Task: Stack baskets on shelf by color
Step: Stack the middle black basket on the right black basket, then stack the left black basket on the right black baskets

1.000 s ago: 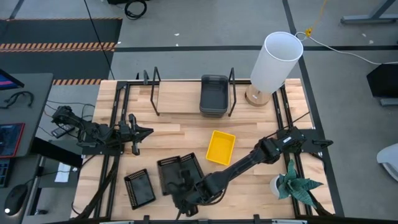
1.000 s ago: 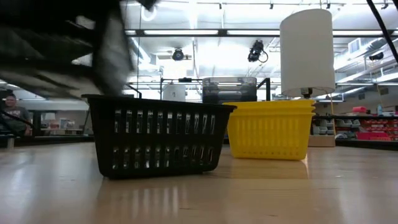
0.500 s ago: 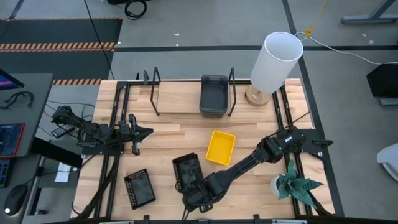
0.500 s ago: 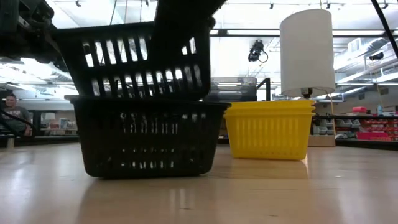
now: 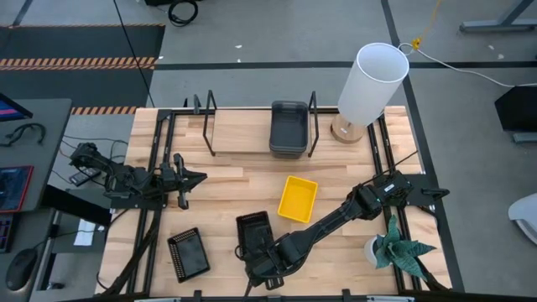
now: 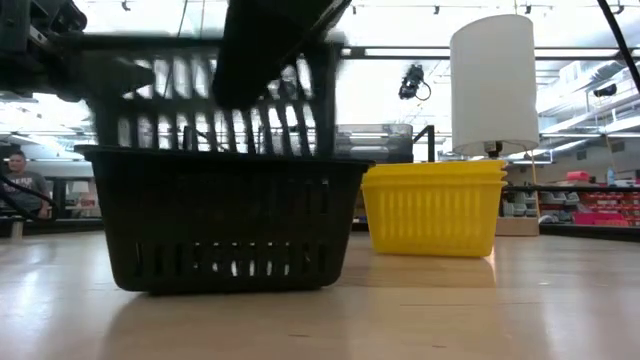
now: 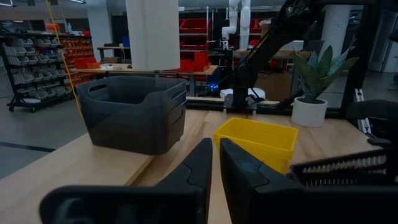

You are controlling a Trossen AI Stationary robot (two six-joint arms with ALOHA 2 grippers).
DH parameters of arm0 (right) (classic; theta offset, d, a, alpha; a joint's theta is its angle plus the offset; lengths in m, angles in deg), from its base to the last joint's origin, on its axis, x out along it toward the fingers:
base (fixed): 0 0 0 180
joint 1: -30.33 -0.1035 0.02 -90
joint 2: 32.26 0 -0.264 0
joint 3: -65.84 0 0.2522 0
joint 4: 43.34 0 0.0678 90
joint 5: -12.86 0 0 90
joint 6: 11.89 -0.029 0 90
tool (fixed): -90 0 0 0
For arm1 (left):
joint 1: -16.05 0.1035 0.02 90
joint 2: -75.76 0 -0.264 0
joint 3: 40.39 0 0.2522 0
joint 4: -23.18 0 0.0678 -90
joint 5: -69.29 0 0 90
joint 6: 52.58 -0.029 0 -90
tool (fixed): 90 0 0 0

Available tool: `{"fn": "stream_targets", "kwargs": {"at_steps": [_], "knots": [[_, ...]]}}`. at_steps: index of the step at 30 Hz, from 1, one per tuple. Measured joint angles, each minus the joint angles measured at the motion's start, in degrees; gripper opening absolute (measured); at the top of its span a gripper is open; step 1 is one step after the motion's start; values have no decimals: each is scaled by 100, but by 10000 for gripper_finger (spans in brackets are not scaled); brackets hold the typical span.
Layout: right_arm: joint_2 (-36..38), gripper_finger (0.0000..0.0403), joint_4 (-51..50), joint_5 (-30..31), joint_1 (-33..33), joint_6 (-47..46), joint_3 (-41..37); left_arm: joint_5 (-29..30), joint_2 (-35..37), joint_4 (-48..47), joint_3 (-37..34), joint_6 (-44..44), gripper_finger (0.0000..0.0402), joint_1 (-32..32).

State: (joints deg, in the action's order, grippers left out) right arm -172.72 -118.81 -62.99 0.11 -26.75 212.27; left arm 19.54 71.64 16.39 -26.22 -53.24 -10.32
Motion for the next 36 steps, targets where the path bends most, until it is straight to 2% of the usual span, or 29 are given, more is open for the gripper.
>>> {"fn": "stream_targets", "kwargs": {"at_steps": [8, 14, 19, 29, 32, 36], "knots": [[11, 99, 98, 112, 44, -62, 225, 0, 2, 2, -2, -1, 33, -2], [139, 112, 1597, 231, 185, 143, 192, 0, 2, 2, -2, -1, 31, 0], [-205, 113, 3367, 72, 294, 482, 187, 0, 2, -2, 0, 1, 38, -1], [-1158, 113, 5767, -324, 406, 1108, 189, 1, 2, -2, -1, -1, 34, -1], [-1369, 113, 6201, -344, 419, 1259, 224, 0, 2, -1, -2, 1, 30, -1], [-1442, 113, 6273, -303, 420, 1400, 224, 0, 2, -2, 0, -1, 32, -2]]}}
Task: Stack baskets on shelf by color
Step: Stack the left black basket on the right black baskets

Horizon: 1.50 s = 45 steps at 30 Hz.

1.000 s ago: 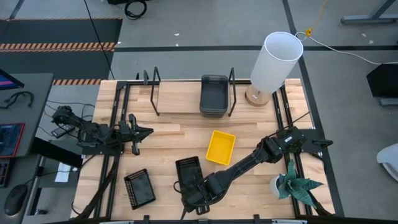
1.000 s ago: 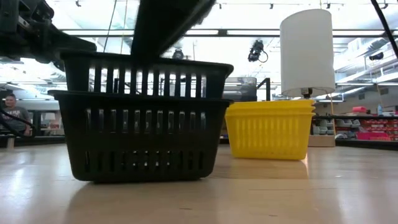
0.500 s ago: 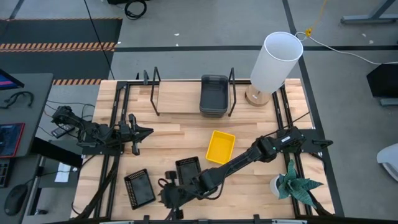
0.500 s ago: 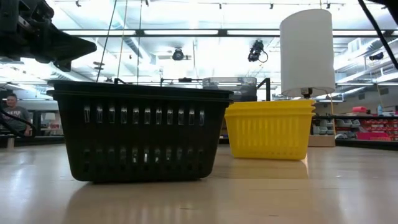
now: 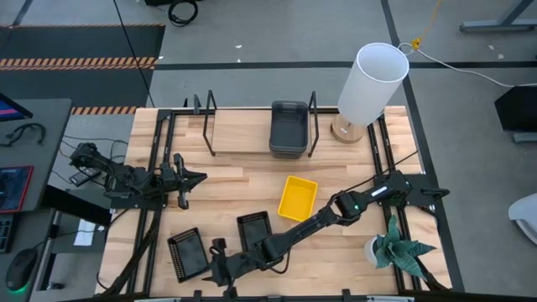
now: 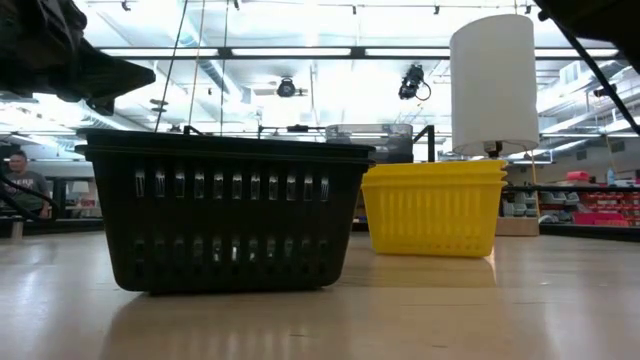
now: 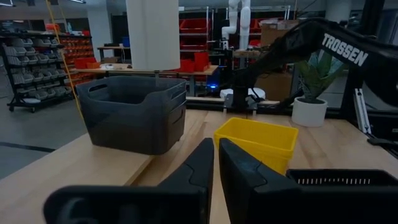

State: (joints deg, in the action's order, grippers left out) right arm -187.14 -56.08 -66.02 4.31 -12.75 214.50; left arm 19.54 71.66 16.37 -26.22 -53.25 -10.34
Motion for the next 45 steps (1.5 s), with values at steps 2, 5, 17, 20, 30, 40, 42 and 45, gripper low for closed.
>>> {"fn": "stream_targets", "kwargs": {"at_steps": [2, 5, 17, 20, 30, 40, 42, 45], "knots": [[15, 113, 47, 21, 0, 138, 7, 0, 0, 1, -1, 1, 35, 1], [19, 113, 9, 144, 2, 488, 7, 0, 0, 1, 0, 0, 39, 0], [-71, 113, -305, 281, 342, 222, 5, 0, 0, 6, -1, 0, 28, 1], [-69, 113, -447, 282, 504, -251, 7, 0, 0, 4, 0, 0, 32, 0], [-58, 113, -619, -23, 573, -1061, 7, 0, 0, 4, 0, 0, 34, 2], [1250, 113, -3341, 687, 463, -526, 5, 0, 0, 4, 0, 0, 33, 2], [1658, 113, -3831, 991, 464, -325, 39, 0, 0, 4, -2, 0, 36, 2], [2098, 113, -4802, 1406, 521, -125, 13, 0, 0, 6, 0, 0, 39, 0]]}}
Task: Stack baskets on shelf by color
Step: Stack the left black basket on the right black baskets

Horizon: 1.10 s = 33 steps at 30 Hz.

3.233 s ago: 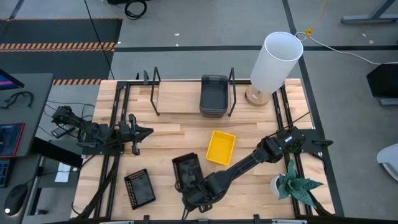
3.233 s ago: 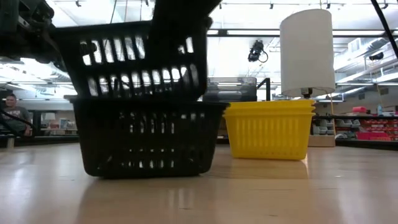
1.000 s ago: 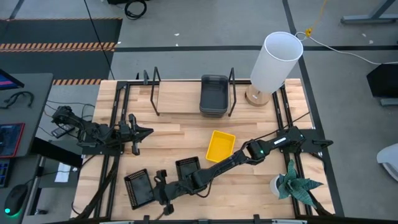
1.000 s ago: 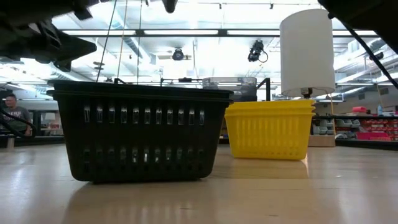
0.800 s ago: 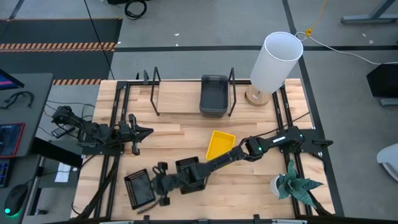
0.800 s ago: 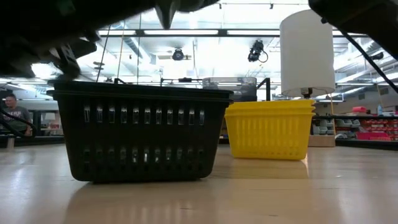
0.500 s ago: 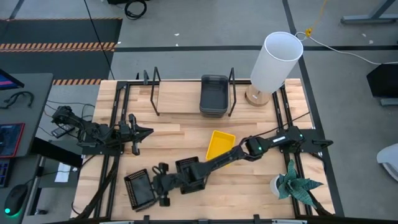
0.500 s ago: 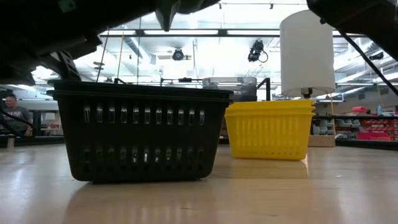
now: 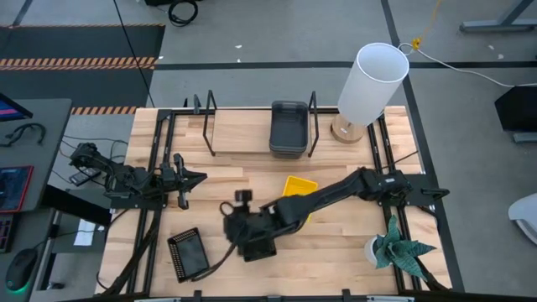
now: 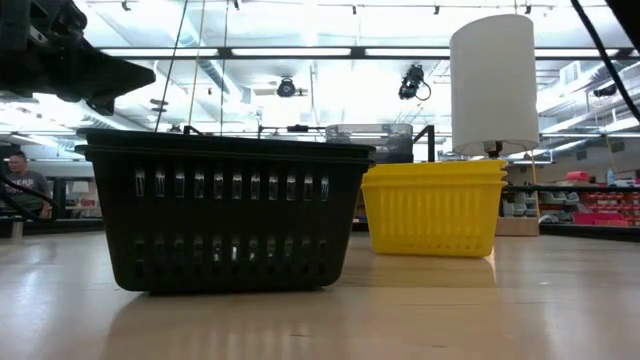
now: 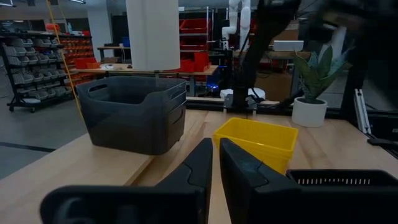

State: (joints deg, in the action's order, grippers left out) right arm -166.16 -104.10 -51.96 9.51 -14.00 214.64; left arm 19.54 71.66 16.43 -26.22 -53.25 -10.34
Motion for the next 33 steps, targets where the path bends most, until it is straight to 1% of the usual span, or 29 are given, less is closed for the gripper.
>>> {"fn": "stream_targets", "kwargs": {"at_steps": [2, 6, 9, 10, 12, 14, 17, 20, 23, 25, 29, 33], "knots": [[251, 113, -533, 220, 52, 90, -19, 0, 0, 0, 0, 1, 38, 1], [960, 113, -1287, 796, 147, 43, 14, 0, -2, -2, 0, 0, 31, 0], [1306, 110, -1749, 888, 221, -242, -257, 0, -2, 38, 0, 20, 28, 0], [1412, 108, -1842, 846, 232, -346, -449, 0, -2, 90, -2, 169, 28, 0], [1708, 103, -1869, 823, 190, -524, -937, -20, -2, 241, -1, 879, 30, 1], [2143, 99, -1788, 836, 128, -744, -1586, -24, -1, 378, -1, 1543, 34, 1], [2827, 92, -1289, 847, 50, -1092, -2839, -46, -2, 354, -2, 1847, 35, 7], [3655, 86, -322, 801, 12, -1147, -4211, -173, -3, 323, 26, 2322, 28, 34], [4517, 81, 650, 774, 12, -1149, -5387, -577, -80, -80, 288, 2676, 19, 90], [4984, 79, 1128, 737, 33, -1141, -6102, -784, -225, -292, 504, 2918, 18, 92], [5952, 78, 2038, 737, 78, -959, -7201, -1305, -689, -957, 919, 3371, 25, 94], [6767, 77, 2635, 714, 141, -704, -8105, -1899, -1368, -1723, 1405, 3855, 35, 92]]}}
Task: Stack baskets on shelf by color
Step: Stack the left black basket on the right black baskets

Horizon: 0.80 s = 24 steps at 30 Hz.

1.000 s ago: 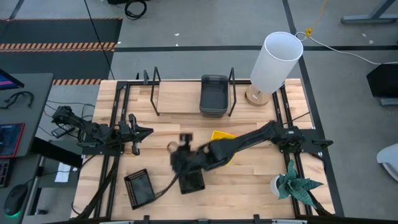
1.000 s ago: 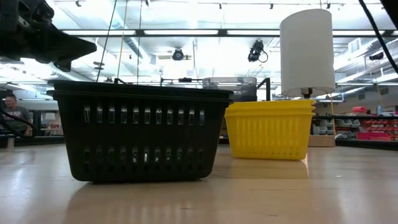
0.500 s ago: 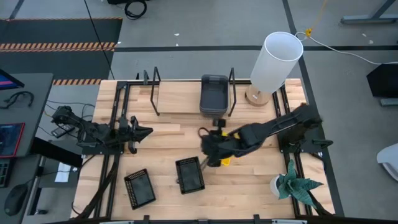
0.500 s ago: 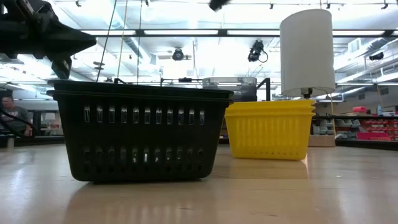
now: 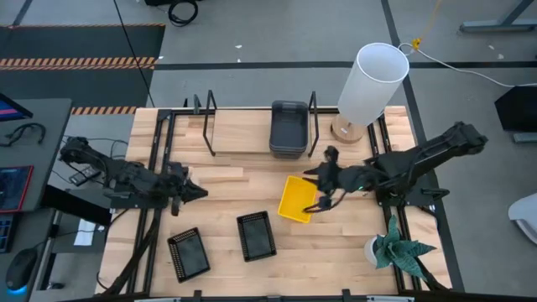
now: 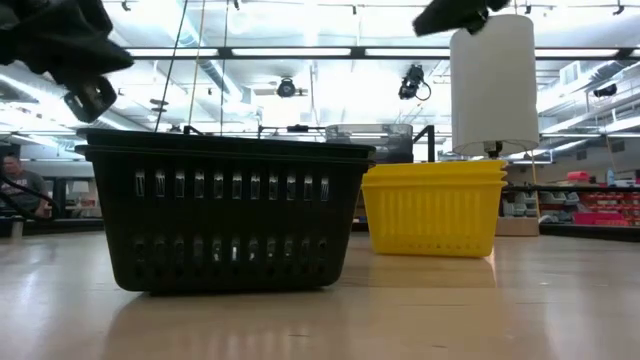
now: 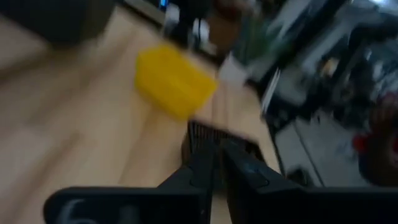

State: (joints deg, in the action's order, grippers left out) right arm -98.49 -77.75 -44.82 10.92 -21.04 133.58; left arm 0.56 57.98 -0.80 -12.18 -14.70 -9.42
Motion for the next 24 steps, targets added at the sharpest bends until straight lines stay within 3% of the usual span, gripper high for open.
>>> {"fn": "stream_targets", "kwargs": {"at_steps": [8, 15, 24], "knots": [[1241, 77, 1220, -106, 80, 221, -1123, -1231, -1459, -2423, 1028, 1154, 47, -98], [1448, 77, 1346, -44, 75, 122, -1371, -2268, -2532, -2519, 1574, 1516, 117, -639], [1409, 77, 1542, -38, 75, 134, -1417, -2254, -3828, -2842, 2037, 2322, 201, -1587]]}}
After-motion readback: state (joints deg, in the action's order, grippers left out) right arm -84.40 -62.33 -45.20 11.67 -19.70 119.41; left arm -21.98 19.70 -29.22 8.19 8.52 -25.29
